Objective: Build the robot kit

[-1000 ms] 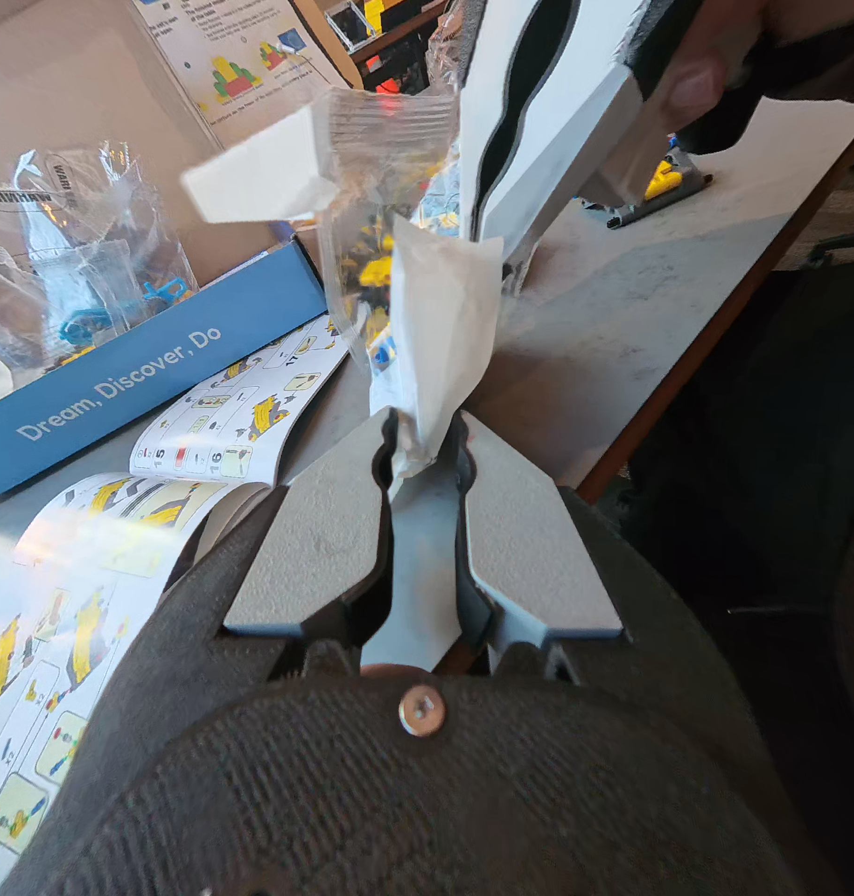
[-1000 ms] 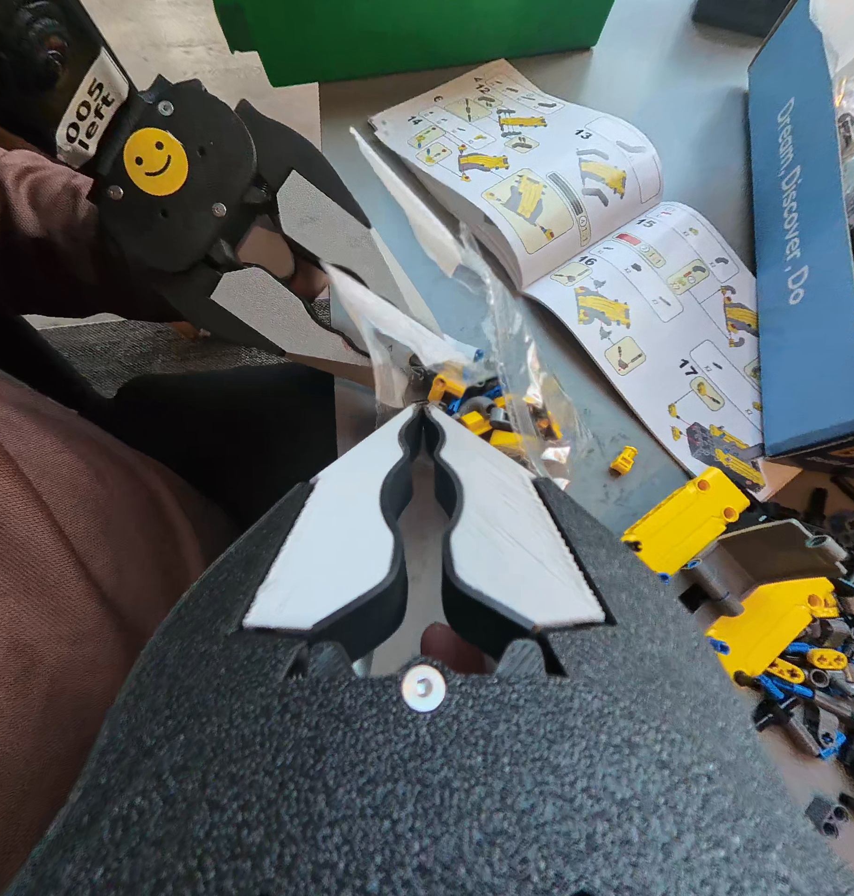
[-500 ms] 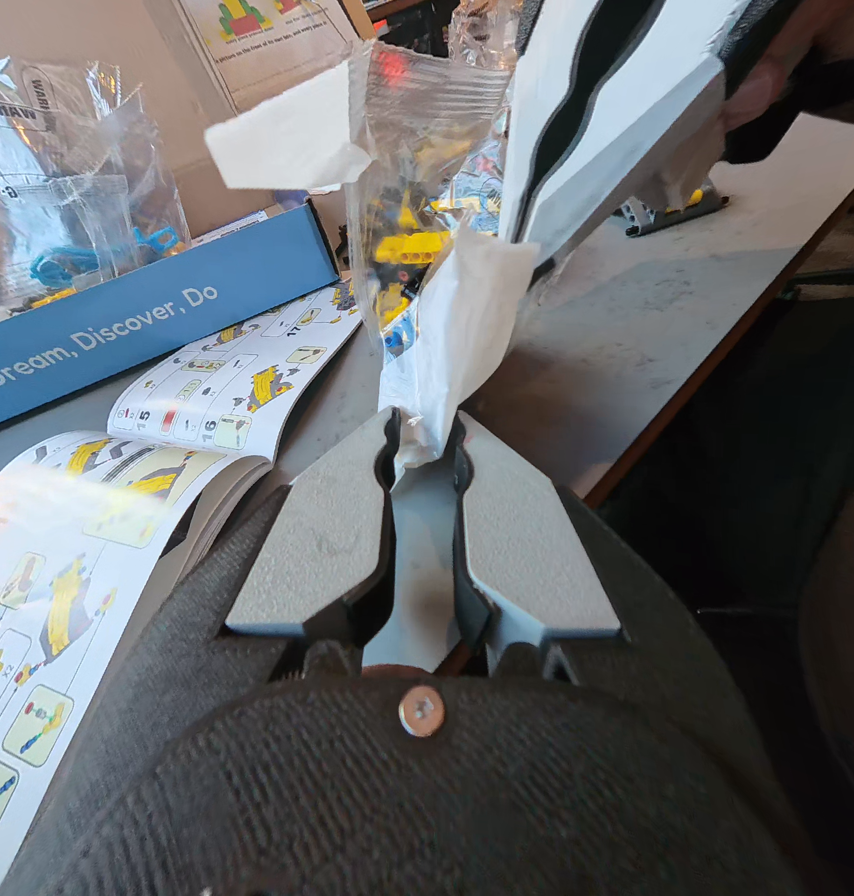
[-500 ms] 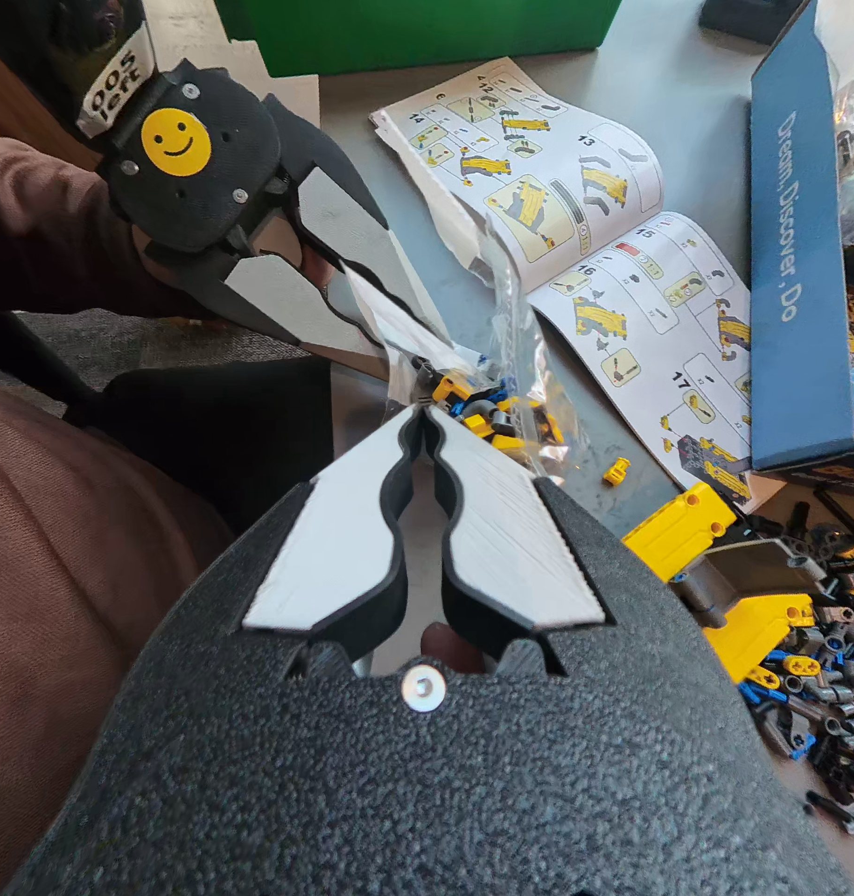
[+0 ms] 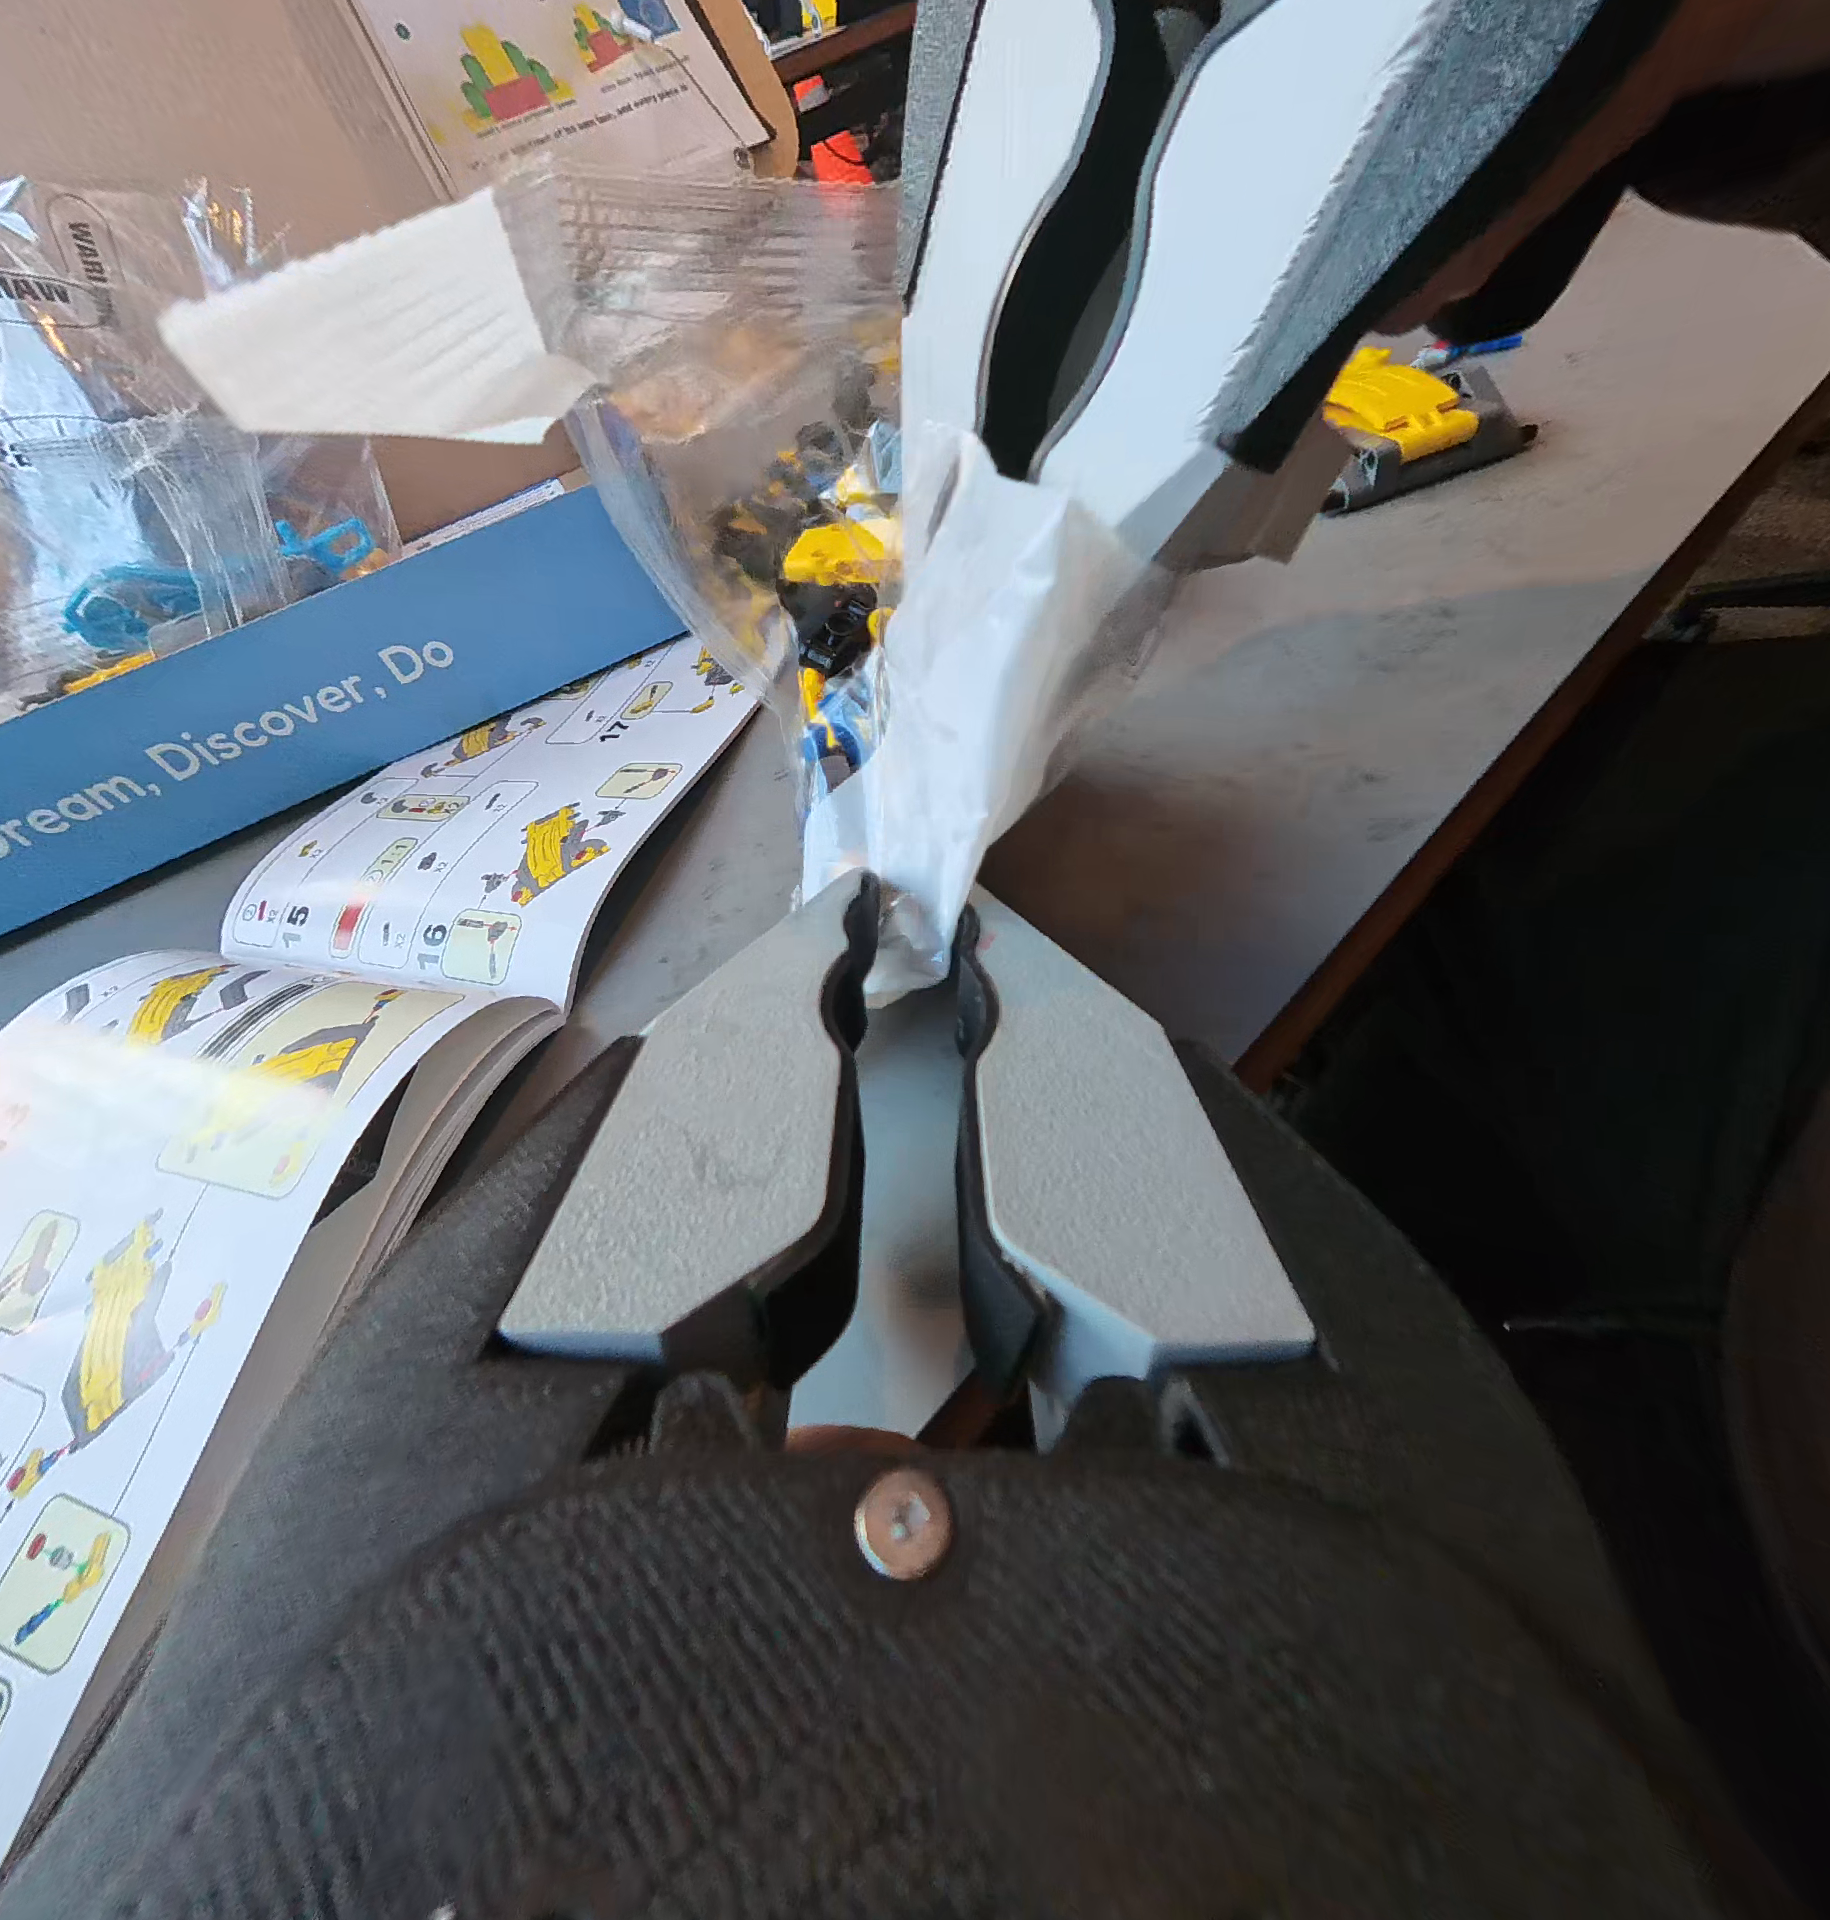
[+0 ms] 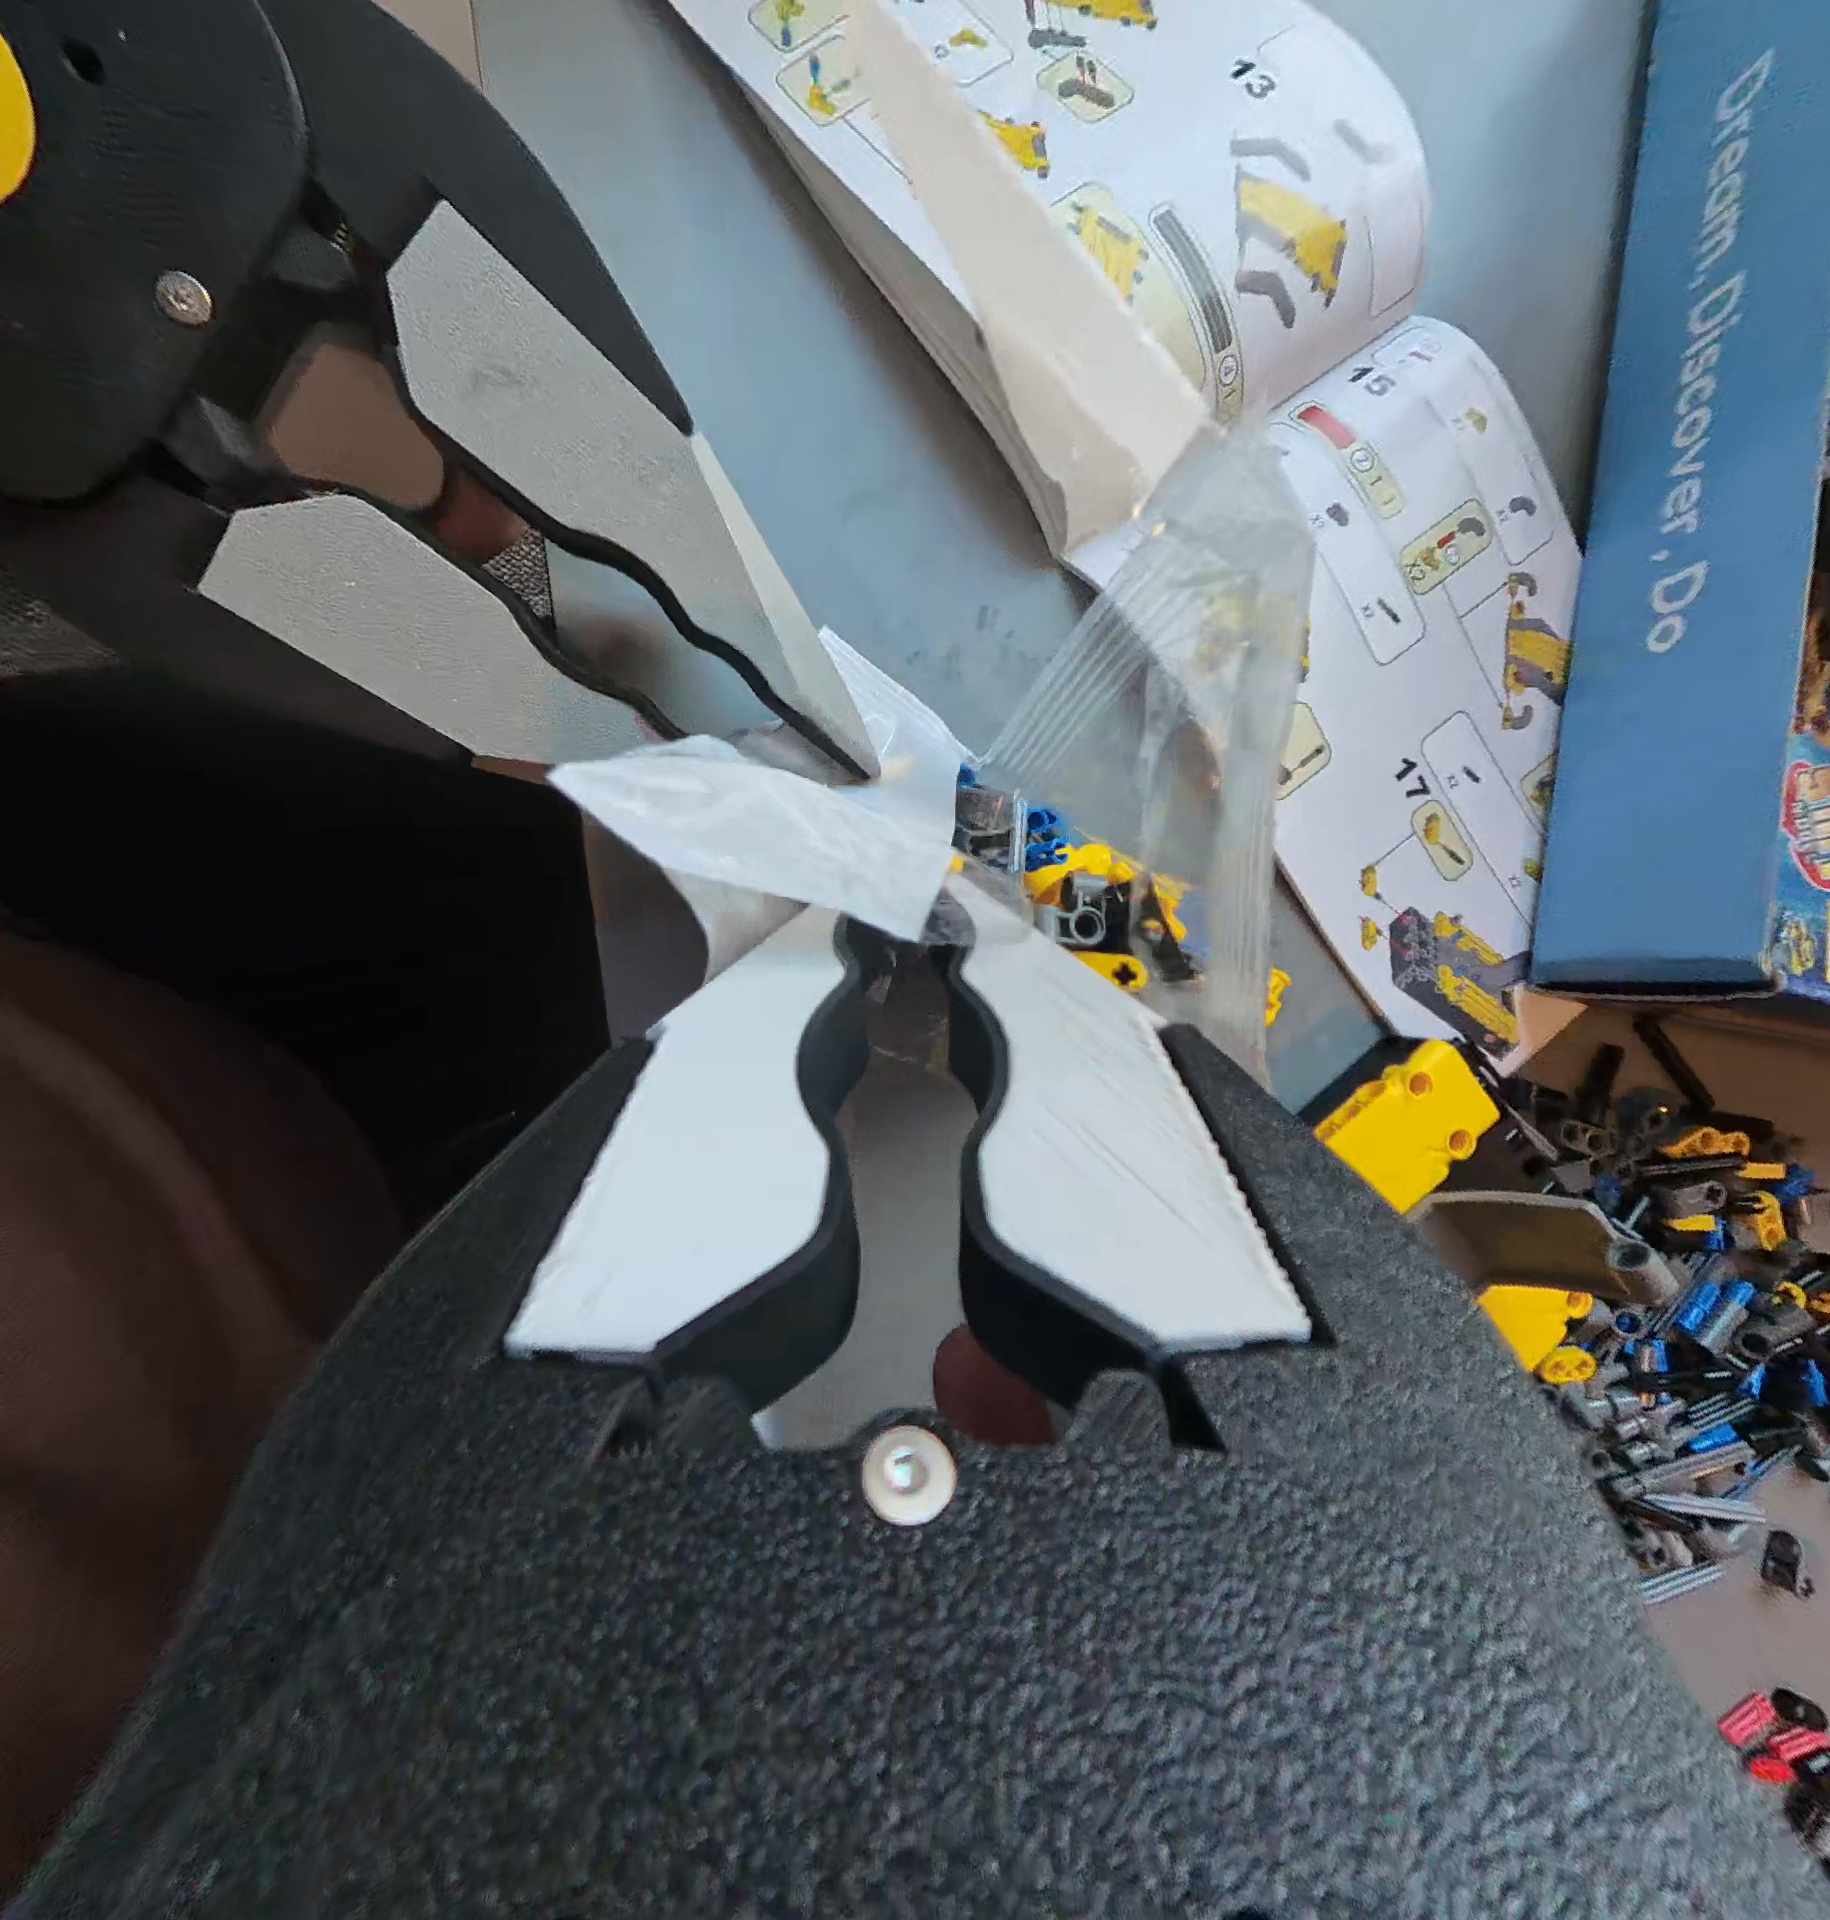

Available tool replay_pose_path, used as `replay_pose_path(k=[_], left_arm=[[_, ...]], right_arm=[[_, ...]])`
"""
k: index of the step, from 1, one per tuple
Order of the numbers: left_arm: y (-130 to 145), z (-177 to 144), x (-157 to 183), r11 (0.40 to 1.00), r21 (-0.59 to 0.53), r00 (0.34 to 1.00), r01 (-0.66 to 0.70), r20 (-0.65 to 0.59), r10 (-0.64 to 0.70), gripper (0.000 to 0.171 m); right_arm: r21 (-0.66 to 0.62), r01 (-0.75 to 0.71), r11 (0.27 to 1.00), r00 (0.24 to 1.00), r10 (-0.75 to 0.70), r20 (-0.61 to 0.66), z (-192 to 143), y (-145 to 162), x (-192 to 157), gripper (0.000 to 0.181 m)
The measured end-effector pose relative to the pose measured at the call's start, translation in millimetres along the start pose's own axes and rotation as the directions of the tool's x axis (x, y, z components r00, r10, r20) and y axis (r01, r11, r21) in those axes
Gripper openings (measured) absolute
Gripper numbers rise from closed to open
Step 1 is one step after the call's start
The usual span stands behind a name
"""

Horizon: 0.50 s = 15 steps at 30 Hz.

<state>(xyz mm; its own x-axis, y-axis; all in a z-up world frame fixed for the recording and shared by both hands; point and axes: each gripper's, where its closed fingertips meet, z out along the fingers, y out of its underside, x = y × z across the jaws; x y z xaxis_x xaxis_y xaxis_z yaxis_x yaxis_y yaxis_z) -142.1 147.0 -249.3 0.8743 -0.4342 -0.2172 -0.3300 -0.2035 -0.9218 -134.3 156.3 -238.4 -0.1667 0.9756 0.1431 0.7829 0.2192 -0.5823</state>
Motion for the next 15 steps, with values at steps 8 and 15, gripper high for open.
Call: replay_pose_path(k=[8, 15], left_arm=[[1.5, -0.7, -2.1, 0.999, -0.003, 0.999, 0.033, -0.010, -0.033, 0.006], [1.6, -2.2, -0.1, 0.998, 0.003, 0.997, 0.067, -0.041, -0.066, 0.007]], right_arm=[[-0.027, 0.011, 1.000, 0.999, -0.012, -0.036, 10.1, 0.4, 0.2, 0.006], [-0.015, -0.044, 0.999, 0.999, 0.044, 0.014, 3.4, -0.1, -6.3, 0.028]])
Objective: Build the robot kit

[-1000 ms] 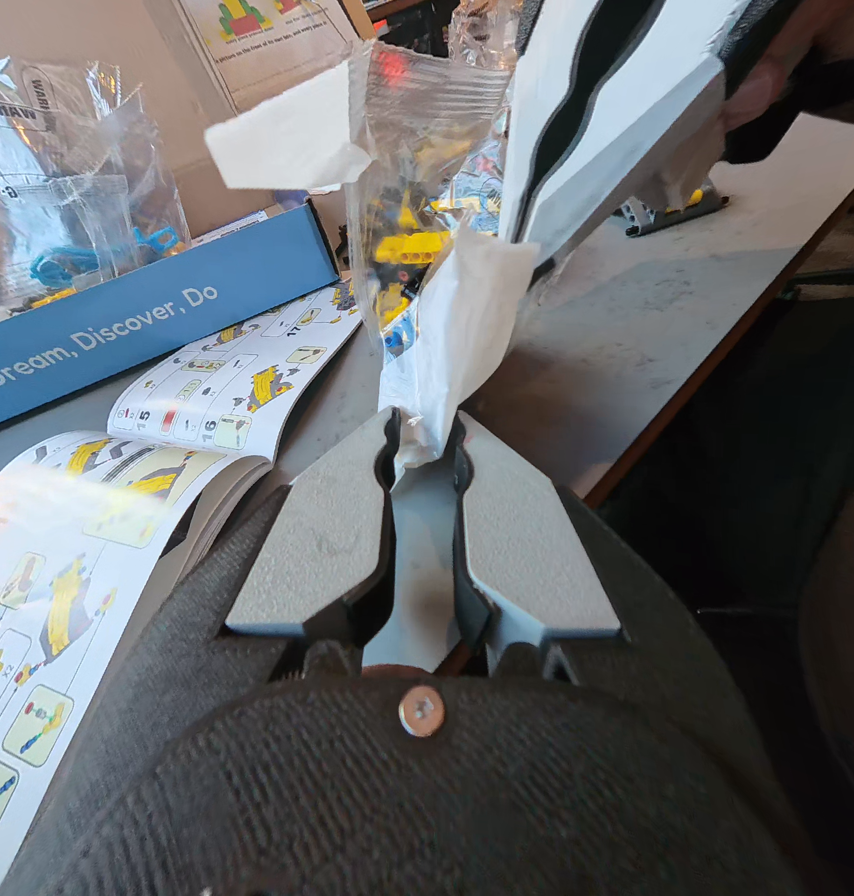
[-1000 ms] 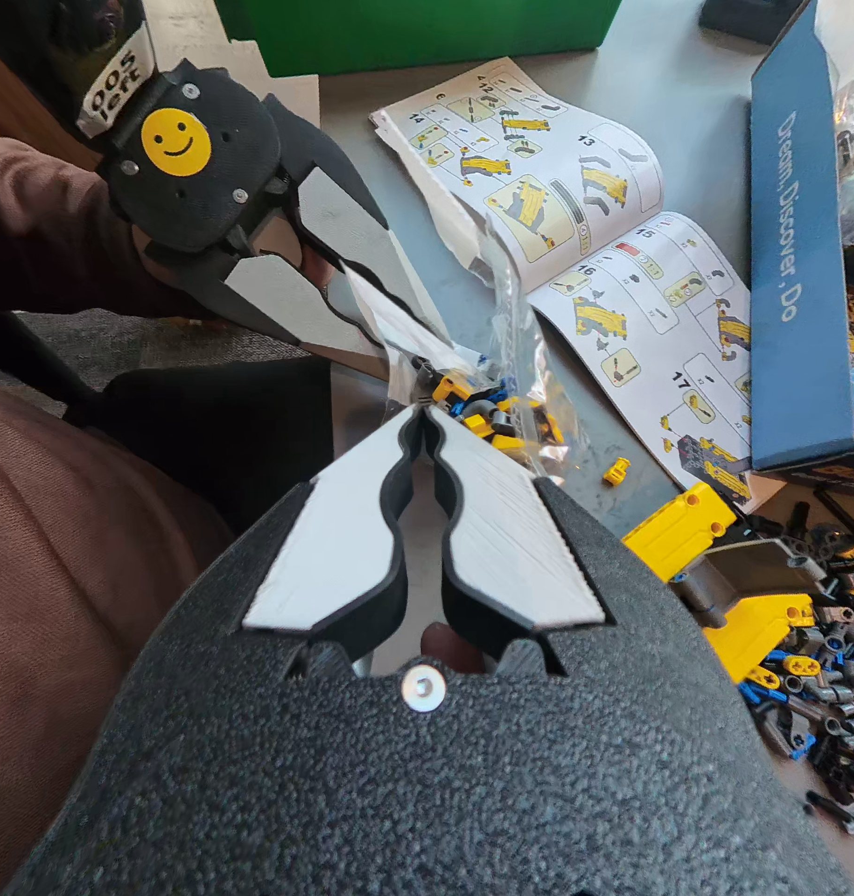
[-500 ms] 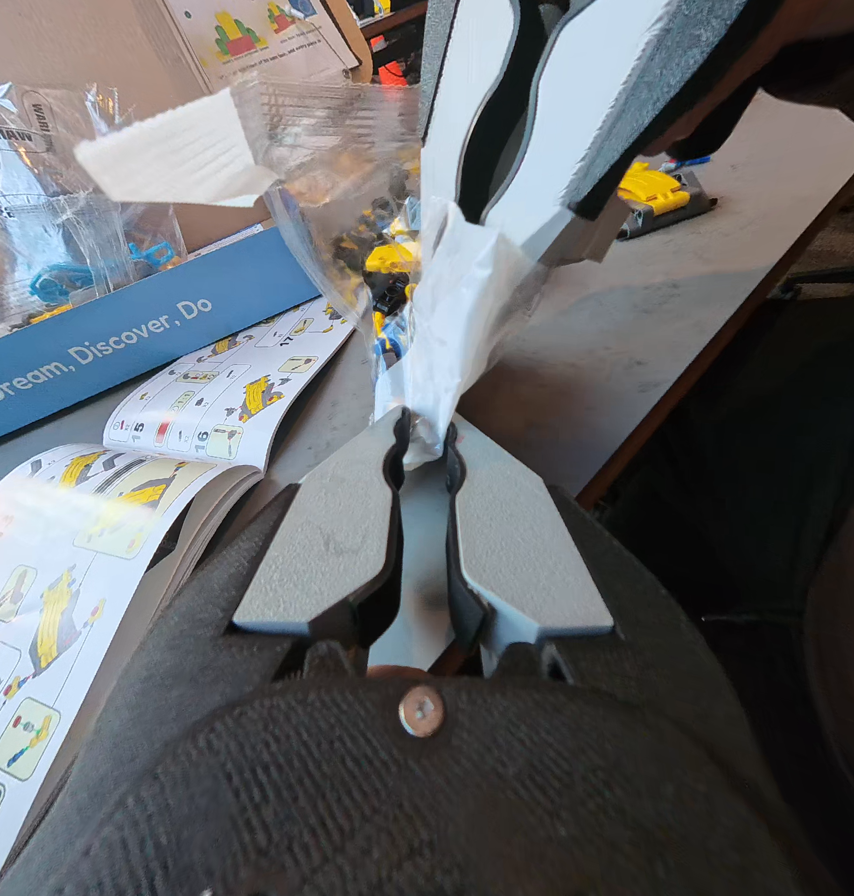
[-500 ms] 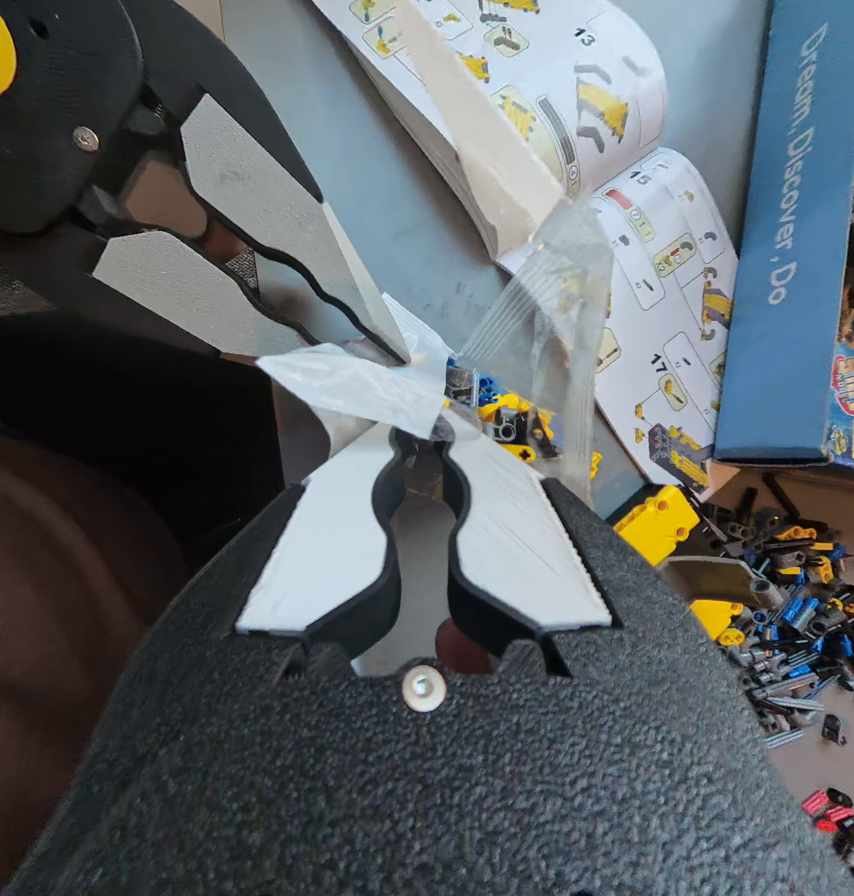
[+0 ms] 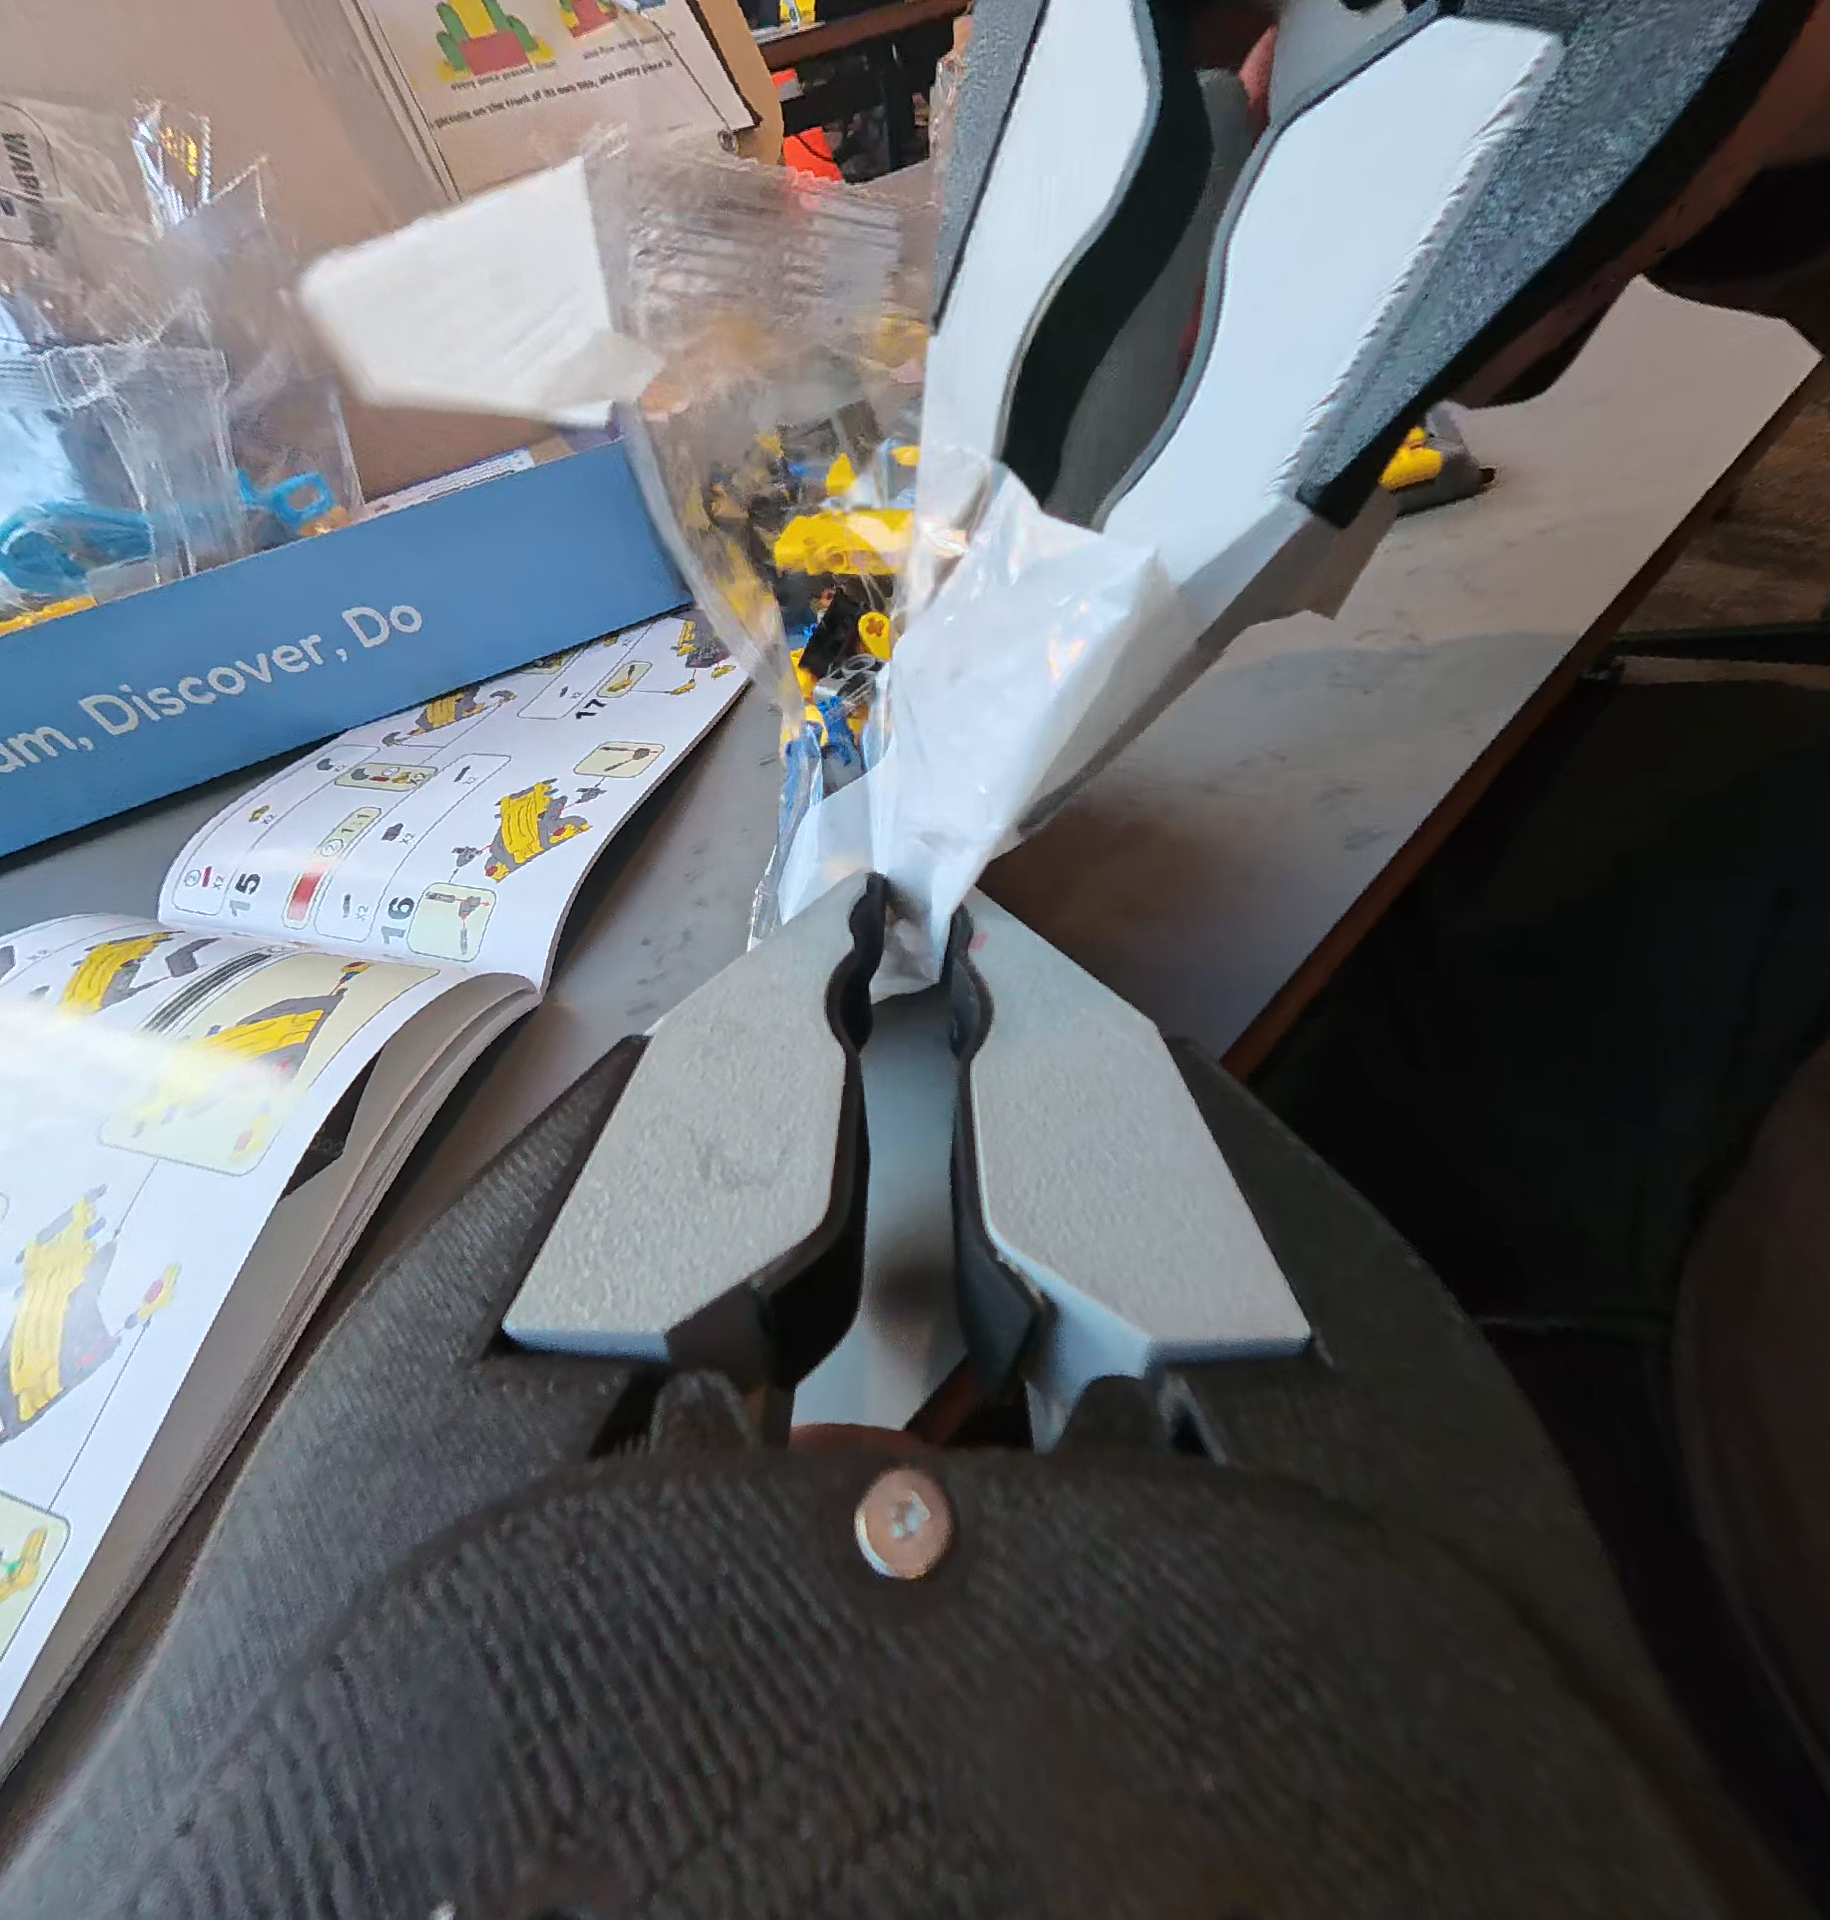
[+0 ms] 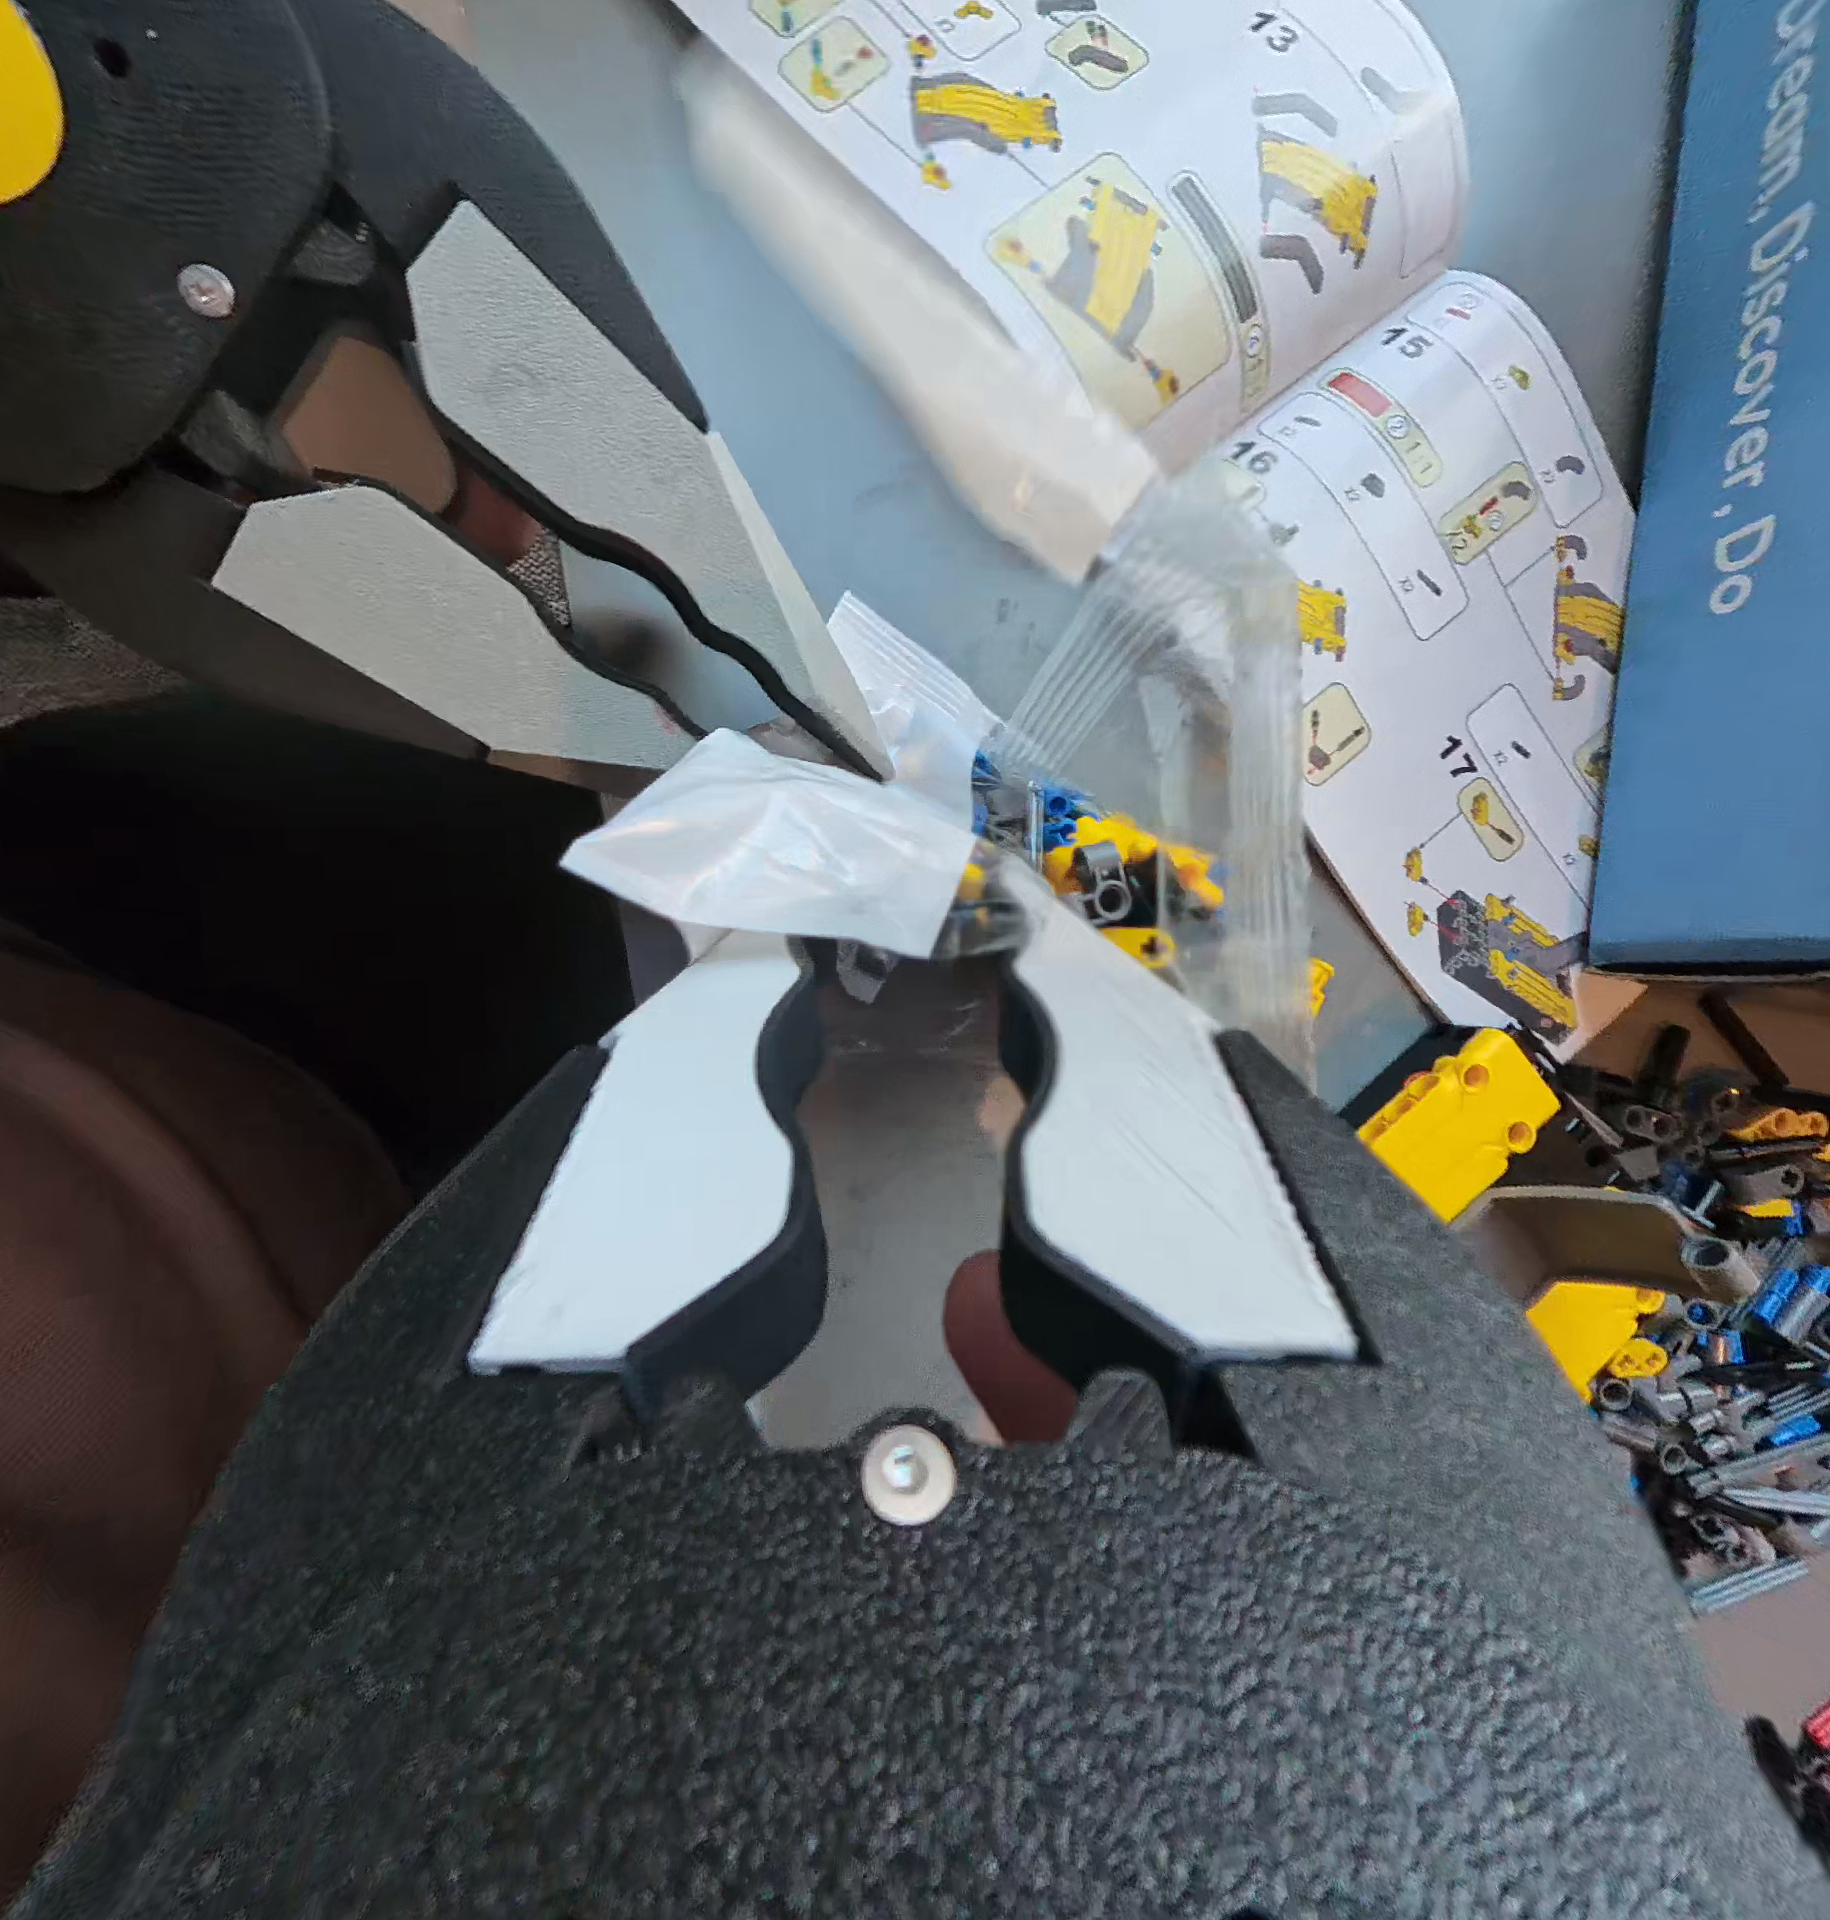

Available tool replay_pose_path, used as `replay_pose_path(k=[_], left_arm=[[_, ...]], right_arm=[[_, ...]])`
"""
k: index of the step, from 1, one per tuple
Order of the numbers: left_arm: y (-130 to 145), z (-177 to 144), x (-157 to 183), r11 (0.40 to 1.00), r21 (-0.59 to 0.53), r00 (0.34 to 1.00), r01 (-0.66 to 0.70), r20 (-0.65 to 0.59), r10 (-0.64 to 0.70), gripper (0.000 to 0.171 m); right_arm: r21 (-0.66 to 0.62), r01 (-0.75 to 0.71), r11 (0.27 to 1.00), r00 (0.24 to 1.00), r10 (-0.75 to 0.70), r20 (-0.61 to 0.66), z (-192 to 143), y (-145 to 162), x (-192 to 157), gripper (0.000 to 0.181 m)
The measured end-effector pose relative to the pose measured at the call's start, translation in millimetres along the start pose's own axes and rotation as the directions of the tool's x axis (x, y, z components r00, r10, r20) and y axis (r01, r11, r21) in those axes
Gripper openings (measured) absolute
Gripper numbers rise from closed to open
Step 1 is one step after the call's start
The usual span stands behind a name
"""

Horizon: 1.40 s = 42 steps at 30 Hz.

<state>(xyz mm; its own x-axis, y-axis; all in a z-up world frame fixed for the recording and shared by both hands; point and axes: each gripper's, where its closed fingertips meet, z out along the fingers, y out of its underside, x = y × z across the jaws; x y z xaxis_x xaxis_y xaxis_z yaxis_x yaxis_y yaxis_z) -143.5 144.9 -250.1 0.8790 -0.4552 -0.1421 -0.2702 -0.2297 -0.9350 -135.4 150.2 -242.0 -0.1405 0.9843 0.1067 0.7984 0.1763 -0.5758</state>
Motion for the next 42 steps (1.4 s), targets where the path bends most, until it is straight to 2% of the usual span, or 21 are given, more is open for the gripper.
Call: replay_pose_path(k=[2, 4, 9, 16, 29, 34, 37, 42], left_arm=[[-0.1, 0.2, 0.5, 1.000, -0.001, 1.000, -0.005, 0.000, 0.005, 0.007], [-0.3, 0.6, 0.5, 1.000, -0.001, 1.000, -0.004, 0.001, 0.004, 0.007], [0.3, 1.6, 1.2, 1.000, -0.008, 1.000, -0.001, -0.007, 0.001, 0.004], [0.2, 1.8, -0.2, 1.000, -0.004, 1.000, 0.012, -0.005, -0.012, 0.004], [0.1, 2.5, 0.4, 1.000, -0.003, 1.000, 0.023, -0.016, -0.023, 0.003], [-0.1, 2.2, 1.7, 0.999, -0.001, 0.999, 0.034, -0.031, -0.034, 0.003], [-0.5, 3.2, 4.3, 0.999, -0.003, 0.998, 0.032, -0.046, -0.032, 0.003], [-1.0, 4.9, 5.0, 0.998, -0.008, 0.997, 0.060, -0.054, -0.060, 0.000]], right_arm=[[-0.002, -0.018, 1.000, 0.999, 0.018, -0.031, 1.4, 0.7, 5.0, 0.037], [0.004, 0.008, 1.000, 0.998, -0.007, -0.061, 2.0, 0.1, 6.7, 0.036], [-0.024, 0.022, 0.999, 0.998, -0.024, -0.061, 9.7, 7.8, 4.9, 0.028], [0.013, 0.058, 0.998, 0.994, -0.056, -0.096, -1.0, 9.4, 3.5, 0.021], [0.153, 0.036, 0.988, 0.996, -0.023, -0.085, -12.8, 10.5, -2.8, 0.020], [0.262, -0.058, 0.963, 0.998, 0.045, 0.055, -17.6, 6.9, -13.0, 0.021], [0.304, -0.055, 0.951, 0.998, 0.040, 0.056, -14.1, 4.8, -11.0, 0.021], [0.260, 0.009, 0.966, 1.000, -0.012, 0.010, -4.9, 10.0, -9.8, 0.021]])
